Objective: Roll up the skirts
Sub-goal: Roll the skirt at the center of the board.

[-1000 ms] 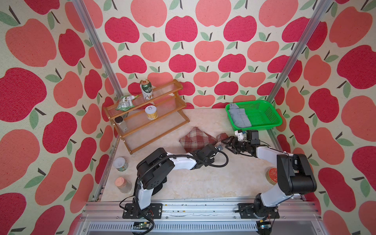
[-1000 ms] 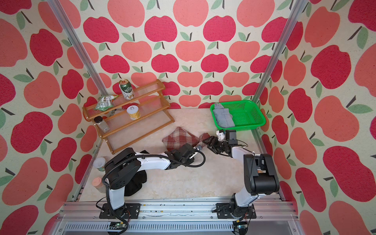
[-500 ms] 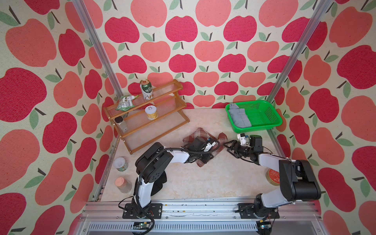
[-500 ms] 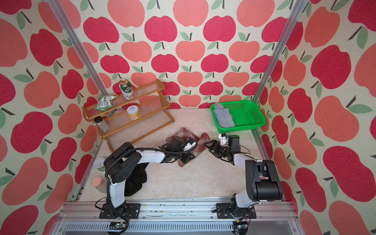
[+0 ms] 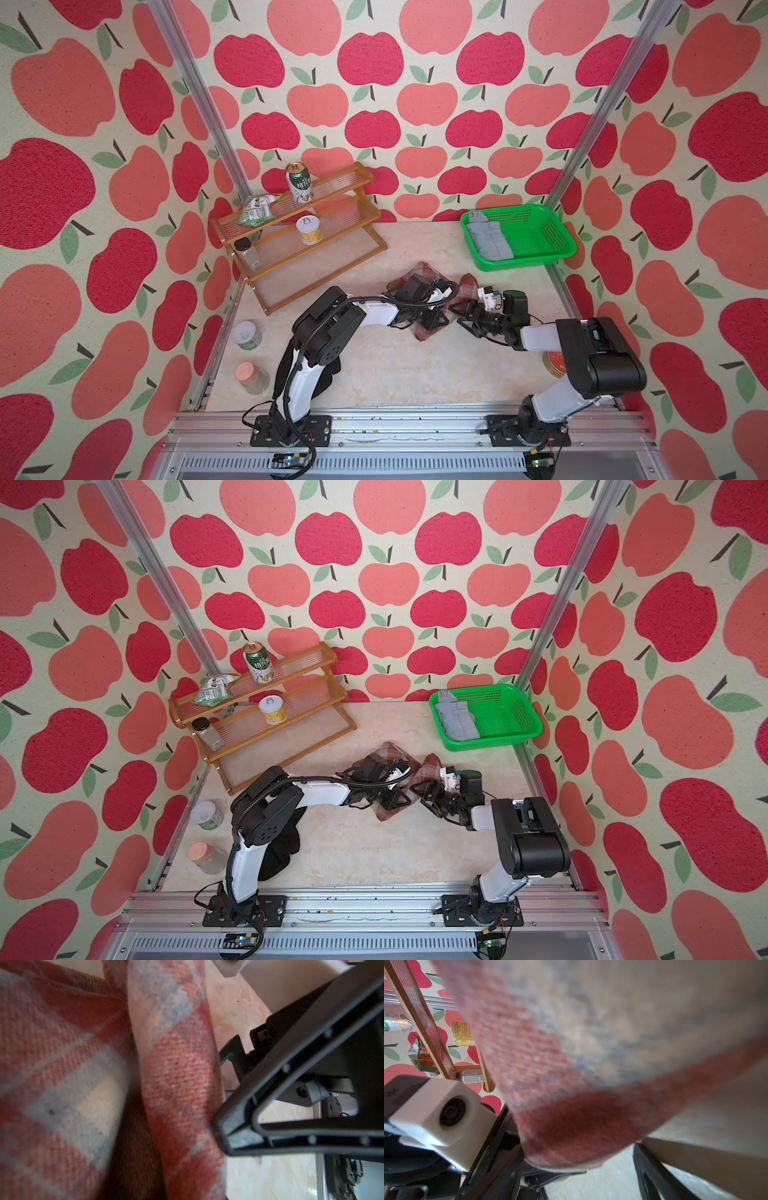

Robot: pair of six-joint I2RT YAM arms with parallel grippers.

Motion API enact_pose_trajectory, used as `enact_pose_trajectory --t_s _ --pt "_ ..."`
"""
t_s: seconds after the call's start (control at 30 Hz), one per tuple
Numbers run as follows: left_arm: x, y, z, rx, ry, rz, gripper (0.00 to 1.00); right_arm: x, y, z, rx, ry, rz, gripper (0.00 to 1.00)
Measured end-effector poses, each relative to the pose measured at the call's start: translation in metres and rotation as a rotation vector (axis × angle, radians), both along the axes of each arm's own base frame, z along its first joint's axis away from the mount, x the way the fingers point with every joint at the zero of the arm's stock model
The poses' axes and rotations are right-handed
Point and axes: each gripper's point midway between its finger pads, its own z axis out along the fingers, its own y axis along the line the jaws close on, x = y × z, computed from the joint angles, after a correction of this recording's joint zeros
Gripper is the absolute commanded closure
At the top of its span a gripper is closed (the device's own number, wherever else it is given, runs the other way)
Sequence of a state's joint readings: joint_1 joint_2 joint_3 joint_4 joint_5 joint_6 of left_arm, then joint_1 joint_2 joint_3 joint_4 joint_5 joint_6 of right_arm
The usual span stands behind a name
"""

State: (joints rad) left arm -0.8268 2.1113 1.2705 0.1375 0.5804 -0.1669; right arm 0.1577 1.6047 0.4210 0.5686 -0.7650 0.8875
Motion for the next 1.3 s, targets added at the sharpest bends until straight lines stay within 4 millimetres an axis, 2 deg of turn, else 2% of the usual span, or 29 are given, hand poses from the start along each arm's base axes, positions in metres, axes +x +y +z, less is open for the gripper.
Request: enact_pose_trajectory --t_s 0.13,0.23,0.47,0.57,0.6,0.73,0.77,0.83,0.93,1.0,1.03,1.13,1.2,1.27,1.3 --pt "-0.002 -0.005 -0.001 0.001 0.028 -0.021 0.96 0.004 0.001 -0.003 0.008 -0.004 -0.005 0.26" --pt "-0.003 -0.007 -0.002 -0.005 0.058 -0.024 0.96 0.006 0.001 -0.007 0.013 0.003 -0.013 0.36" --pt "-0.002 -0.007 -0.004 -0.029 0.140 -0.029 0.82 0.012 0.004 -0.012 0.034 0.021 -0.028 0.74" --pt "-0.001 -0.008 -0.004 -0.028 0.167 -0.038 0.71 0.014 0.005 -0.012 0.038 0.035 -0.036 0.83" --pt "-0.002 -0.008 -0.003 -0.029 0.171 -0.044 0.63 0.014 0.005 -0.013 0.036 0.040 -0.043 0.84" --pt "-0.002 -0.008 0.003 -0.039 0.162 -0.059 0.41 0.016 0.002 -0.016 0.015 0.058 -0.064 0.87" --pt "0.001 -0.004 0.003 -0.027 0.145 -0.040 0.33 0.016 0.001 -0.016 0.007 0.061 -0.068 0.87" --pt "0.003 0.006 0.006 -0.011 0.101 -0.010 0.25 0.016 -0.001 -0.016 -0.008 0.070 -0.075 0.87" --pt "0.011 0.039 0.014 0.056 0.002 0.091 0.14 0.018 -0.002 -0.017 -0.026 0.078 -0.085 0.87" --pt "0.022 0.063 0.029 0.088 -0.099 0.159 0.07 0.020 -0.002 -0.016 -0.035 0.083 -0.092 0.87" --pt "0.028 0.072 0.040 0.098 -0.166 0.185 0.00 0.021 -0.001 -0.016 -0.039 0.085 -0.092 0.87" --pt "0.038 0.087 0.087 0.100 -0.416 0.228 0.00 0.024 0.001 -0.016 -0.051 0.086 -0.093 0.87" --pt "0.028 0.076 0.123 0.097 -0.651 0.185 0.00 0.025 0.002 -0.015 -0.057 0.087 -0.094 0.87" --pt "0.007 0.056 0.142 0.096 -0.841 0.118 0.00 0.025 0.002 -0.015 -0.062 0.092 -0.094 0.87" --pt "-0.008 0.044 0.145 0.099 -0.941 0.070 0.00 0.025 0.002 -0.015 -0.066 0.096 -0.093 0.87"
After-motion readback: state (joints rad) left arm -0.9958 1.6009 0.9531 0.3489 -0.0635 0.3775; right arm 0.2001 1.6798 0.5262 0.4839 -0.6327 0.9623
